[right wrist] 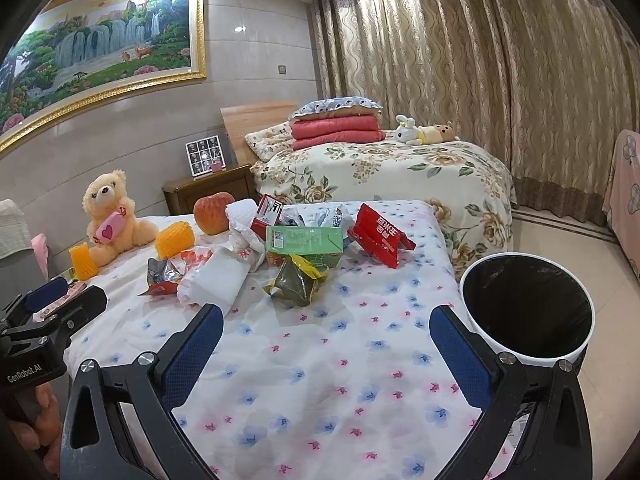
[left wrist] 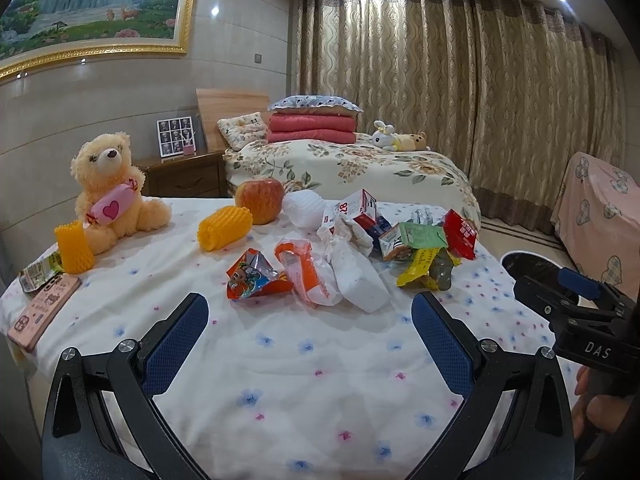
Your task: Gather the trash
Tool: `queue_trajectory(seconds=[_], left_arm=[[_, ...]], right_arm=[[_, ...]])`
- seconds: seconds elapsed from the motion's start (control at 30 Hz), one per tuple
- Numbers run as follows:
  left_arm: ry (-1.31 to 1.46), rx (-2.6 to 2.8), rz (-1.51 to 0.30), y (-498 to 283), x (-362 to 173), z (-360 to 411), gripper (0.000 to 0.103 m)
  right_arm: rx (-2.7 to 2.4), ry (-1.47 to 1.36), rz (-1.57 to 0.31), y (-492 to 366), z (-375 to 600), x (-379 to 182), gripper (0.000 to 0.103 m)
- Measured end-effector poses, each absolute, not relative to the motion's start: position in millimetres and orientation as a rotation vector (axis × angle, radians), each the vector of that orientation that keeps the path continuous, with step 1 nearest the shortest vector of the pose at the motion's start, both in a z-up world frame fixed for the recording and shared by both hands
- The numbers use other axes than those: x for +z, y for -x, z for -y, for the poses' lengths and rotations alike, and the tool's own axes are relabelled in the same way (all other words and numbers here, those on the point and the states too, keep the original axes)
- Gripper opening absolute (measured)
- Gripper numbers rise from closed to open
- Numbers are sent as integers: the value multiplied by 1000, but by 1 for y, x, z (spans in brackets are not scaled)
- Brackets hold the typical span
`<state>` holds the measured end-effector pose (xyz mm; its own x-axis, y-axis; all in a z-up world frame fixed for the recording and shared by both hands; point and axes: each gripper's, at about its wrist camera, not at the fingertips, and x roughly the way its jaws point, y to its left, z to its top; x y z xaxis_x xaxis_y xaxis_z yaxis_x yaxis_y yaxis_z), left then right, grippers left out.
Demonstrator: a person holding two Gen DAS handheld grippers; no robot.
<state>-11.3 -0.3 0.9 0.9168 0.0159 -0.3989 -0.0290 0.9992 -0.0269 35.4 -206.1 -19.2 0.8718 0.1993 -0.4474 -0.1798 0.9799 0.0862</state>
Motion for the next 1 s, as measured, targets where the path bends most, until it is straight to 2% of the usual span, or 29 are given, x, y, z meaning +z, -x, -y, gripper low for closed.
queue_trajectory(seconds=[1.0], left_arm=[[36,17,-433,7,-5,0,103]], right_arm=[[209,-72,-507,-39,207,-25,103]])
